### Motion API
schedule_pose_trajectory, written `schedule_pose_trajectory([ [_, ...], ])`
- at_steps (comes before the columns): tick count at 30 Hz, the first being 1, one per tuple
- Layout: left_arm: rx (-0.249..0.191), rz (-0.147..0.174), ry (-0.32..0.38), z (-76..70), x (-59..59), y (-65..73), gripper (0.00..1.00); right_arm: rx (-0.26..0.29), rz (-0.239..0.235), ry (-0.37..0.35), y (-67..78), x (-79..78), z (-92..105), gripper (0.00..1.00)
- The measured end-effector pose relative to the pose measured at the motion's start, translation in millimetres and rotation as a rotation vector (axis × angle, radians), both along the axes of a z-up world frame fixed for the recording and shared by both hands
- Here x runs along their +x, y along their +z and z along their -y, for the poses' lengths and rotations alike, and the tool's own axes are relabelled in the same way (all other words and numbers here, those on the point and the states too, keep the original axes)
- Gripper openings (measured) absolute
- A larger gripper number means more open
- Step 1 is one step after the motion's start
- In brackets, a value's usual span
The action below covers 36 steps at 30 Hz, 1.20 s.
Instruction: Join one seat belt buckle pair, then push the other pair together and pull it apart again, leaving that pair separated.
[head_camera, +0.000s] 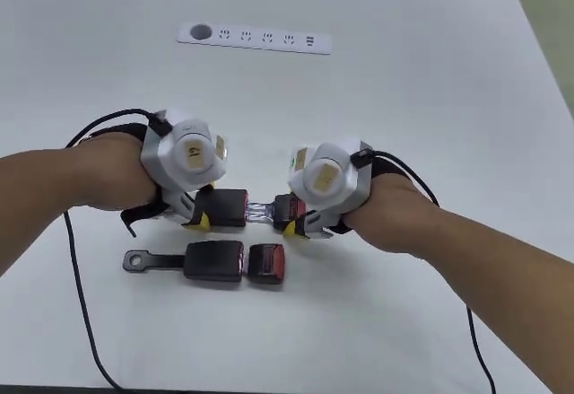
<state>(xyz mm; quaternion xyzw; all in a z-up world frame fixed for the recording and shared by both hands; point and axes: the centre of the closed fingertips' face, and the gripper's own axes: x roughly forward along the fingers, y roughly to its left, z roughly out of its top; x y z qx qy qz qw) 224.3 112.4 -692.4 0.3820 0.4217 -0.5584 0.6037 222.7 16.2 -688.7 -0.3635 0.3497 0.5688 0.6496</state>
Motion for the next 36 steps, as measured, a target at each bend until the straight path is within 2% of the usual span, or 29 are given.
schedule_pose_trajectory([
  [26,0.006,0.000,-0.003,1.5,-0.4,-1.0,0.33,0.003,0.009,-0.006,-1.7,3.5,-0.8,0.32],
  [28,0.006,0.000,-0.005,0.9,0.4,-1.8,0.33,0.014,0.006,-0.001,-0.2,2.2,-3.6,0.32],
  [31,0.008,0.002,-0.014,1.1,0.2,-1.7,0.32,-0.004,0.020,0.016,-1.5,0.4,-7.0,0.32],
  [36,-0.001,0.004,-0.016,1.4,0.3,-1.2,0.32,0.021,0.022,0.019,0.5,2.1,-13.7,0.32],
])
